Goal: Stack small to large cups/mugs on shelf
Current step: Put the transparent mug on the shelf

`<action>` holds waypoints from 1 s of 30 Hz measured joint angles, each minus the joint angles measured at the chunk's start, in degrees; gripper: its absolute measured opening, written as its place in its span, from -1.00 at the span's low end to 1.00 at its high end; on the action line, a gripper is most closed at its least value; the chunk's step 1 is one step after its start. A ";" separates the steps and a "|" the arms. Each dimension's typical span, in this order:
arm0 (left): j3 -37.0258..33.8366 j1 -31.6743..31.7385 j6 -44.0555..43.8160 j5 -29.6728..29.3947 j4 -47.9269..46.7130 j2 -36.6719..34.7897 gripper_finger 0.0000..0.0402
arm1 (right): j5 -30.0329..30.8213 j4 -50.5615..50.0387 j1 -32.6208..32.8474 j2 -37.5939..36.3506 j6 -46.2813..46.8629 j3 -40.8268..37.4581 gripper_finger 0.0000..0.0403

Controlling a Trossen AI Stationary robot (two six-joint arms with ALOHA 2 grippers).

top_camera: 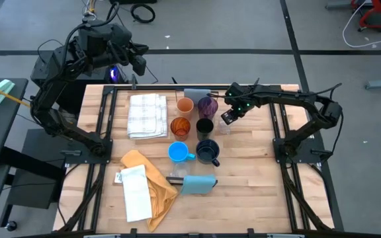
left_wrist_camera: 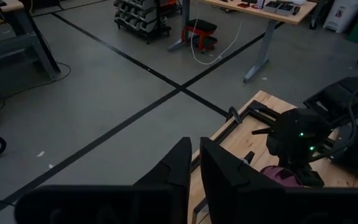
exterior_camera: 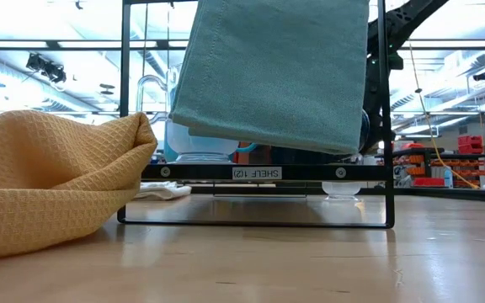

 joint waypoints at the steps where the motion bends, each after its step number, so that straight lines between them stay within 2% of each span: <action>1: 0.00 0.02 0.00 0.00 0.00 0.00 -0.78 | 0.05 0.16 0.00 0.00 0.00 0.00 -0.63; 7: 0.00 0.00 0.04 0.00 -0.02 0.00 -0.82 | 0.10 0.27 -0.02 0.00 -0.27 0.00 -0.95; 20: 0.00 0.00 0.04 0.00 -0.02 0.00 -0.79 | 0.08 -3.35 -0.07 -2.54 -1.48 0.00 -0.96; 25: 0.00 0.00 0.29 0.00 -0.02 0.00 -0.81 | -0.12 -10.72 -0.05 -7.92 -1.30 0.85 -0.97; 30: 0.00 0.02 0.52 0.00 -0.02 0.00 -0.84 | -1.56 -18.85 2.77 -17.28 1.07 2.96 -0.97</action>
